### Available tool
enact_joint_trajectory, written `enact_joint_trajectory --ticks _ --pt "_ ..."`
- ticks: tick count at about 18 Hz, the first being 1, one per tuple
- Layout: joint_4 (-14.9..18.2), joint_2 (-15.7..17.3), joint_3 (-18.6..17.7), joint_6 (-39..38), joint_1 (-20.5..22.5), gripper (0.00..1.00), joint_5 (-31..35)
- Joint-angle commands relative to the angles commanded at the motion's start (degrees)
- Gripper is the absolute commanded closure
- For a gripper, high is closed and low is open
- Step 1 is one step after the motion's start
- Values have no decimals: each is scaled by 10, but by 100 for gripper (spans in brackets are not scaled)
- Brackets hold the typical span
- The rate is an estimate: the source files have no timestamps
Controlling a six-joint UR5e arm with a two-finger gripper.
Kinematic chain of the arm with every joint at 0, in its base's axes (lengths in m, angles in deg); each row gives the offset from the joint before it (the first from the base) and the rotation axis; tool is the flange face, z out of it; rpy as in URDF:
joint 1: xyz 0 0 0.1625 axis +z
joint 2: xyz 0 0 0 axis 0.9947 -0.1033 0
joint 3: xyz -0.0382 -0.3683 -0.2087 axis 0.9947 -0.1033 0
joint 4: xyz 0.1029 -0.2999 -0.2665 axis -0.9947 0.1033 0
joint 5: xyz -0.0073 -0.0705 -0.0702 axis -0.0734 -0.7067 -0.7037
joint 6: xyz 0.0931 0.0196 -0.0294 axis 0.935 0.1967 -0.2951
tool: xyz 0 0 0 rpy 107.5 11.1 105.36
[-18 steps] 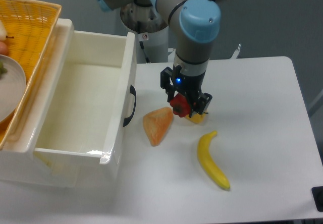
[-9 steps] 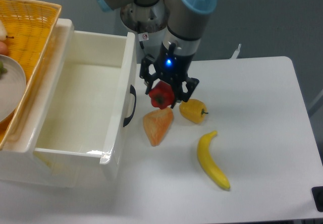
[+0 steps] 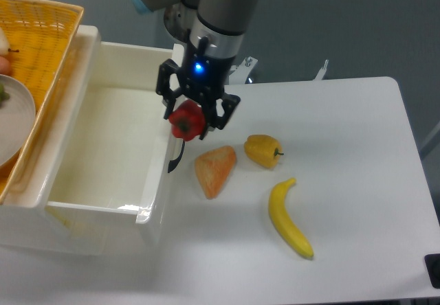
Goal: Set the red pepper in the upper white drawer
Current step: 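Carry the red pepper up and over into the open white drawer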
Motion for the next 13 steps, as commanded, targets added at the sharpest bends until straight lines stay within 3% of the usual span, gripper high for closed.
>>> enact_joint_trajectory --ticks 10,13 --pt "4 14 -5 -4 -28 48 11" --pt "4 11 -8 7 -62 48 55"
